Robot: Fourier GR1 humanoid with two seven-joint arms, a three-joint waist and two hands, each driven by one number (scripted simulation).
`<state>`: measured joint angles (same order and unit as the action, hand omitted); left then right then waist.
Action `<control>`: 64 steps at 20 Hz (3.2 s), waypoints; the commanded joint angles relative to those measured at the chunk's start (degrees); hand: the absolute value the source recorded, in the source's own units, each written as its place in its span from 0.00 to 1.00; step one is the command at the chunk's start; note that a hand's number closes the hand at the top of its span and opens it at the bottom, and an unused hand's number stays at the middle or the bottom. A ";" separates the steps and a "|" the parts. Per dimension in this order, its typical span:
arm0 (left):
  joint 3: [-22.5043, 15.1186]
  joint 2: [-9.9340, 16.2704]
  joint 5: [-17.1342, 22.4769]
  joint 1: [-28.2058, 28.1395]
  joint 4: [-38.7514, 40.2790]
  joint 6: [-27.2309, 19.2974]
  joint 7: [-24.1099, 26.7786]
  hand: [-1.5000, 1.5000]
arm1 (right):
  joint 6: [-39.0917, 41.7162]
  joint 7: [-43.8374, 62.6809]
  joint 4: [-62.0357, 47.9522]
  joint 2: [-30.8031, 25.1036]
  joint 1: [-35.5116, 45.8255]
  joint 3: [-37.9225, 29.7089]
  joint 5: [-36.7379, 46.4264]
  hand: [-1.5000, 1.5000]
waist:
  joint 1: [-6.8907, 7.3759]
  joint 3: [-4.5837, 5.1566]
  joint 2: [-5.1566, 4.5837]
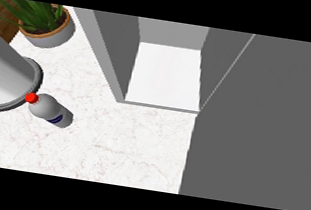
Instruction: Pick up the bottled water, place it into the cabinet and close the cabinet
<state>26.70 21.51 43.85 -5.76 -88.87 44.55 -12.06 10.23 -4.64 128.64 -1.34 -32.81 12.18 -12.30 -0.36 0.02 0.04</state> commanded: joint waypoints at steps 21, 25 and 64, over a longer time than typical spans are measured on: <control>-1.34 0.12 -34.54 20.65 43.78 1.88 28.85 0.00 | -0.05 -2.23 1.43 -0.53 -2.46 4.91 3.09 0.00 | -0.97 0.14 -0.40; -1.68 0.24 -35.82 17.72 45.39 2.75 31.06 0.00 | 2.15 -4.93 -0.46 -1.62 -4.54 3.82 1.38 0.00 | -1.79 0.20 -0.56; -5.81 -4.80 -39.29 33.08 74.29 12.26 40.68 0.00 | 2.08 -6.31 -4.74 -2.36 -1.76 3.22 0.60 0.00 | -1.20 0.22 -0.59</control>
<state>21.14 17.87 3.99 27.47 -14.82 47.16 23.99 11.84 -11.65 124.24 -2.86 -35.21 16.29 -10.90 -1.89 0.26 -0.63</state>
